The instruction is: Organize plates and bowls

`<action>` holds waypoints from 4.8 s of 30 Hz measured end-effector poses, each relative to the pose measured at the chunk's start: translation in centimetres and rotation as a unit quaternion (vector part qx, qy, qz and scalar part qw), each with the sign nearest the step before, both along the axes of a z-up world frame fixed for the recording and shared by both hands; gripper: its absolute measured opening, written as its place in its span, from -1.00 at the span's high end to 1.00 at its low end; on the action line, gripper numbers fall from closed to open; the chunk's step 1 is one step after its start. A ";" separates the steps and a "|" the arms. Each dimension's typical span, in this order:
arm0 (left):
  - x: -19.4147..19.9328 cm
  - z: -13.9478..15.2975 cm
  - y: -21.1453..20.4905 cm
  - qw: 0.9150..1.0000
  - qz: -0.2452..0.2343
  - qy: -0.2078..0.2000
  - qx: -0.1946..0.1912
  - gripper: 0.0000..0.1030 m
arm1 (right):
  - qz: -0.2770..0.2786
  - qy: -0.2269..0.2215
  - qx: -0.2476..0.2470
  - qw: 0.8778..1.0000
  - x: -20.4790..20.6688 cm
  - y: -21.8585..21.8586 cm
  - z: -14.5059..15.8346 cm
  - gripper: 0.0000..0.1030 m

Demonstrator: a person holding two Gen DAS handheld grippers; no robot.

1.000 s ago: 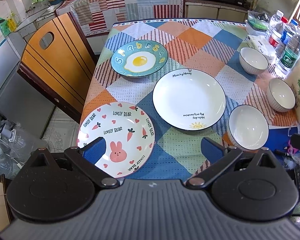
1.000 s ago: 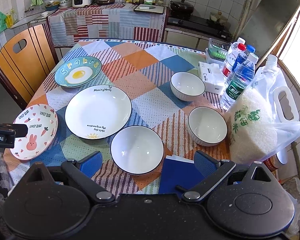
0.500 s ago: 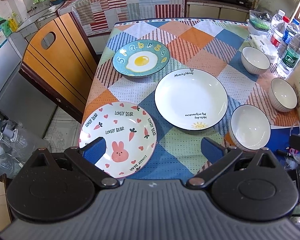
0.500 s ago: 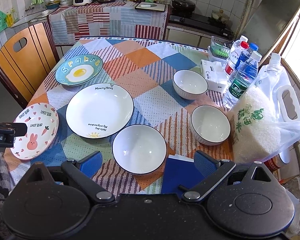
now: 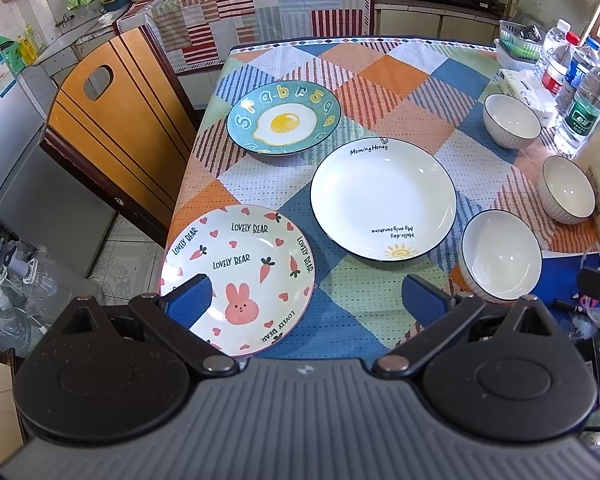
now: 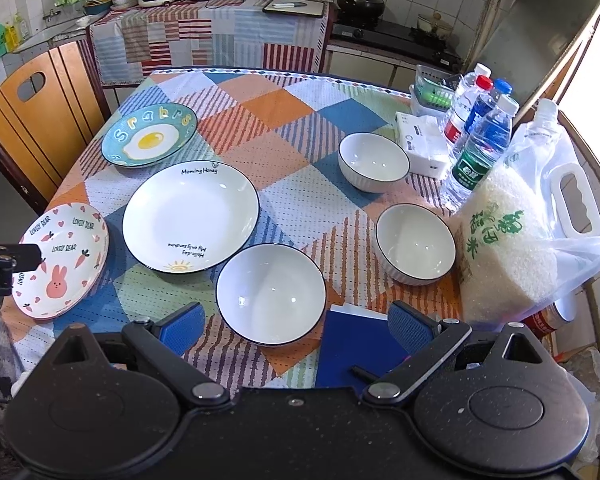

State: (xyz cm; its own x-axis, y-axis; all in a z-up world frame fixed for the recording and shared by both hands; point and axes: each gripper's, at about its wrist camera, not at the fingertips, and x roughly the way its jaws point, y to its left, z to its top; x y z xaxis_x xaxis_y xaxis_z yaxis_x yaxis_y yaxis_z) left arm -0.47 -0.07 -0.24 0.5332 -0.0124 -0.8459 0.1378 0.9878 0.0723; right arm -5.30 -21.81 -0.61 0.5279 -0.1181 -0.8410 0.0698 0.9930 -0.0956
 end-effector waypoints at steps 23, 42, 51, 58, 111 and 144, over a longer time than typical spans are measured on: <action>-0.1 0.2 -0.6 1.000 -0.011 -0.003 0.005 -0.98 | 0.003 0.003 0.001 1.000 0.3 -0.3 -0.4 -0.94; 7.9 -6.2 -1.9 0.999 0.011 0.042 0.020 -0.95 | 0.149 -0.174 0.119 0.966 8.4 -3.2 -4.2 -0.94; 11.6 -9.2 -2.2 0.999 -0.005 0.044 0.016 -0.96 | 0.176 -0.098 0.185 0.962 11.8 -3.5 -8.4 -0.90; 14.7 -11.4 -1.1 0.998 -0.010 0.040 -0.050 -0.98 | 0.168 -0.046 0.240 0.955 14.9 -4.9 -11.1 -0.89; 23.8 -12.0 -4.8 0.995 -0.045 0.047 -0.071 0.76 | 0.151 0.033 0.313 0.937 23.7 -11.1 -14.8 0.69; 28.6 -17.7 -8.3 0.991 -0.041 0.072 -0.107 0.72 | 0.170 0.019 0.180 0.969 27.1 -12.2 -15.9 0.65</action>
